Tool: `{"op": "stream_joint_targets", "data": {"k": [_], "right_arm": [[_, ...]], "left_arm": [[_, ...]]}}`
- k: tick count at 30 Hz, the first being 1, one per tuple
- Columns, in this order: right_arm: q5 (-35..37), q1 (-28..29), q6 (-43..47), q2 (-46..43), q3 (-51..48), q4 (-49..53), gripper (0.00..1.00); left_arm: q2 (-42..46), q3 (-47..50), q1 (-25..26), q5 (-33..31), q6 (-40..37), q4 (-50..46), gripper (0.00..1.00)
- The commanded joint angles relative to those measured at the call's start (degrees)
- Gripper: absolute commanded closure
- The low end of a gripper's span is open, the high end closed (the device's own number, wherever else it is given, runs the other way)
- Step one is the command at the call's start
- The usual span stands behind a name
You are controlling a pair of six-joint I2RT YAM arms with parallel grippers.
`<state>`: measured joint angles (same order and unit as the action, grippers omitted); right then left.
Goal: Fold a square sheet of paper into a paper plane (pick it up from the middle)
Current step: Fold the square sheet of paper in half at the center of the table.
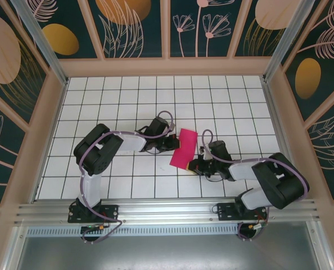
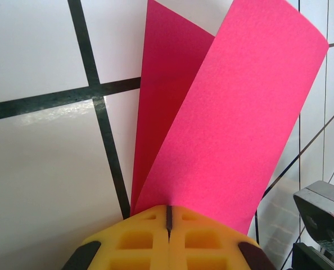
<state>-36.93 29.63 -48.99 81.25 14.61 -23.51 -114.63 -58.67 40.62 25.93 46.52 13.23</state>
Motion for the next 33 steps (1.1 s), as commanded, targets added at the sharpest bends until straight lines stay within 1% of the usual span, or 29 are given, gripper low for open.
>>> {"op": "stream_joint_targets", "data": {"k": [1, 3, 5, 7, 13, 17, 19, 21, 22, 24, 26, 28, 33], "right_arm": [[3.52, 1.02, 0.72, -0.24, 0.83, 4.99, 1.00], [4.67, 1.05, 1.07, -3.65, 2.19, 8.06, 1.00], [4.72, 1.05, 1.18, -6.80, 2.77, 8.86, 1.00], [4.76, 1.01, 1.05, -7.47, 3.04, 9.09, 1.00], [2.13, 1.04, 0.50, -2.72, 1.64, 4.99, 1.00], [3.90, 0.75, 2.44, -1.65, 2.79, 7.97, 1.00], [5.06, -0.19, 4.02, -2.42, 4.66, 11.92, 1.00], [6.21, -1.35, 5.19, -4.35, 6.13, 13.75, 1.00], [6.91, -2.58, 5.43, -5.46, 6.78, 14.11, 1.00], [5.75, -5.87, 5.58, -6.05, 7.96, 13.70, 1.00], [4.66, -7.98, 5.69, -5.31, 9.85, 13.31, 1.00], [4.30, -8.36, 6.63, -3.70, 11.50, 12.19, 1.00], [2.74, -9.59, 5.56, 2.55, 11.94, 7.89, 1.00]], "left_arm": [[-2.09, 1.18, 0.24, -3.33, -1.70, -5.06, 1.00], [-2.00, 1.19, 0.25, -3.52, -1.69, -5.07, 1.00], [-2.01, 0.99, 0.23, -3.35, -1.70, -5.11, 1.00], [-1.91, 1.00, 0.20, -3.52, -1.69, -5.19, 1.00], [-2.09, 1.06, 0.22, -3.38, -1.78, -5.15, 1.00], [-2.27, 0.85, 0.18, -3.35, -1.71, -5.16, 1.00], [-2.22, 0.65, 0.22, -3.30, -1.87, -5.34, 1.00], [-2.03, 0.81, 0.25, -3.35, -2.03, -5.41, 1.00], [-2.09, 0.76, 0.21, -3.35, -2.11, -5.66, 1.00], [-2.08, 0.97, 0.25, -3.44, -2.13, -5.68, 1.00], [-2.04, 1.20, 0.20, -3.38, -2.07, -5.48, 1.00], [-2.22, 1.42, 0.16, -3.35, -1.98, -5.15, 1.00], [-2.40, 1.44, 0.22, -3.35, -2.38, -5.38, 1.00]]}}
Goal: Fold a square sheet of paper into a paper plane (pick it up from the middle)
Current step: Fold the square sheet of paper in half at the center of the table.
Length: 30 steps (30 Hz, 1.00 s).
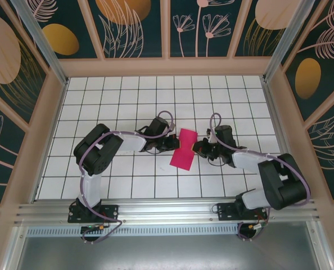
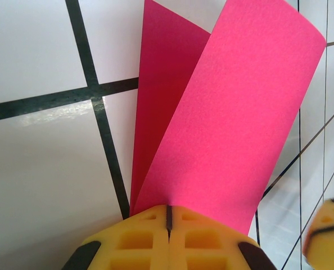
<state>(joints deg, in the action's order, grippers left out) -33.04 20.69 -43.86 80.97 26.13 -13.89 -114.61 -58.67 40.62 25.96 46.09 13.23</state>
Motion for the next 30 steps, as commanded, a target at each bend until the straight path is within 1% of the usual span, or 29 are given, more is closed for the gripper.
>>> {"op": "stream_joint_targets", "data": {"k": [1, 3, 6, 9, 11, 13, 19, 22, 27, 30], "right_arm": [[-1.33, -0.64, 0.52, 3.66, 0.20, -2.86, 1.00], [-0.55, -0.98, 1.18, 5.24, -0.24, -3.68, 1.00], [-1.38, -2.13, 1.82, 8.00, -1.34, -5.20, 1.00], [-0.43, -2.20, 3.16, 9.48, -1.41, -2.98, 1.00], [0.72, -2.27, 3.63, 9.08, -1.54, -1.69, 1.00], [-1.23, -2.78, 3.83, 8.74, -0.89, -1.05, 1.00], [-3.38, -3.68, 3.47, 4.14, 2.69, -1.12, 1.00], [-5.03, -4.39, 3.91, 6.30, 4.34, -1.47, 1.00], [-6.50, -4.40, 2.94, 10.22, 3.31, -5.10, 1.00], [-4.89, -4.54, 3.73, 12.41, 2.11, -6.24, 1.00]], "left_arm": [[-2.53, 1.49, 0.20, -3.38, -1.82, -5.33, 1.00], [-2.46, 1.30, 0.23, -3.78, -2.19, -6.04, 1.00], [-2.58, 1.29, 0.21, -4.95, -3.07, -7.34, 1.00], [-2.97, 1.25, 0.25, -4.54, -3.02, -6.87, 1.00], [-3.12, 0.92, 0.25, -4.47, -2.78, -6.82, 1.00], [-3.06, 0.59, 0.25, -4.33, -2.83, -6.95, 1.00], [-2.55, 0.64, 0.21, -4.51, -3.11, -7.40, 1.00], [-2.80, 0.91, 0.20, -4.42, -3.01, -7.19, 1.00], [-2.90, 1.00, 0.24, -4.46, -2.95, -7.09, 1.00], [-2.97, 0.84, 0.19, -4.56, -3.10, -7.19, 1.00]]}}
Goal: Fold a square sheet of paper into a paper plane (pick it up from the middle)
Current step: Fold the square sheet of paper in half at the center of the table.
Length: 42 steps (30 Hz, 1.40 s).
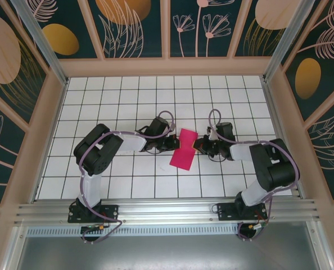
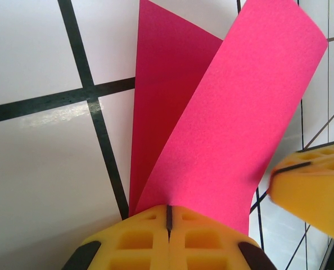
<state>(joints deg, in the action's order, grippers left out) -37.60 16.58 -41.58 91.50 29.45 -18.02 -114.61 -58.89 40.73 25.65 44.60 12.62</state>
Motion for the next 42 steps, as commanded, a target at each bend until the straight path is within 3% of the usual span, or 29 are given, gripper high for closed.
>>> {"op": "stream_joint_targets", "data": {"k": [1, 6, 13, 27, 35, 42], "right_arm": [[-0.17, -0.67, 1.85, 2.93, -1.52, -2.31, 1.00], [-2.01, -1.19, 1.21, 5.19, -2.06, -4.12, 1.00], [-1.54, -1.60, 4.03, -0.19, 3.56, 2.53, 1.00], [-3.26, -3.82, 4.58, 9.63, 1.68, -2.86, 1.00], [-4.18, -5.24, 6.05, 3.60, 5.87, 2.16, 1.00], [-4.29, -5.86, 5.75, 11.28, 6.76, 0.55, 1.00]], "left_arm": [[-2.90, 1.12, 0.09, -4.38, -1.57, -6.58, 1.00], [-2.90, 1.42, 0.11, -4.32, -1.70, -6.79, 1.00], [-2.55, 0.98, 0.09, -3.90, -1.71, -6.65, 1.00], [-2.90, 0.43, 0.14, -4.03, -1.72, -7.39, 1.00], [-2.90, 0.67, 0.14, -4.04, -1.88, -7.47, 1.00], [-3.08, 0.49, 0.12, -4.28, -2.20, -7.72, 1.00]]}}
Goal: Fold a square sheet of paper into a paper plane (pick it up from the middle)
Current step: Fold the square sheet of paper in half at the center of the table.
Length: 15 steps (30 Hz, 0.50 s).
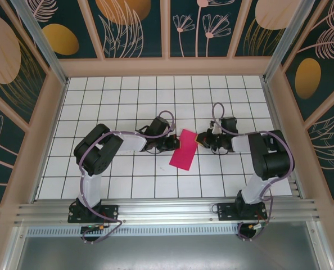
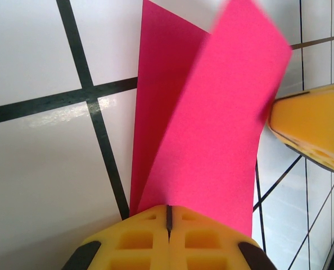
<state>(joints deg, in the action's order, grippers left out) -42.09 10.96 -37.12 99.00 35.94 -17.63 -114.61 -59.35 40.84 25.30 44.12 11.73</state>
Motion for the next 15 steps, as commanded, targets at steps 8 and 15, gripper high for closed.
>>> {"op": "stream_joint_targets", "data": {"k": [8, 15], "right_arm": [[0.38, -0.89, 0.86, 2.40, 0.90, 0.95, 1.00], [1.13, -1.74, 2.80, 0.53, 6.45, 6.37, 1.00]], "left_arm": [[-2.90, 0.87, 0.00, -3.95, -1.56, -6.77, 1.00], [-2.79, 0.99, 0.02, -4.12, -1.57, -6.98, 1.00]]}}
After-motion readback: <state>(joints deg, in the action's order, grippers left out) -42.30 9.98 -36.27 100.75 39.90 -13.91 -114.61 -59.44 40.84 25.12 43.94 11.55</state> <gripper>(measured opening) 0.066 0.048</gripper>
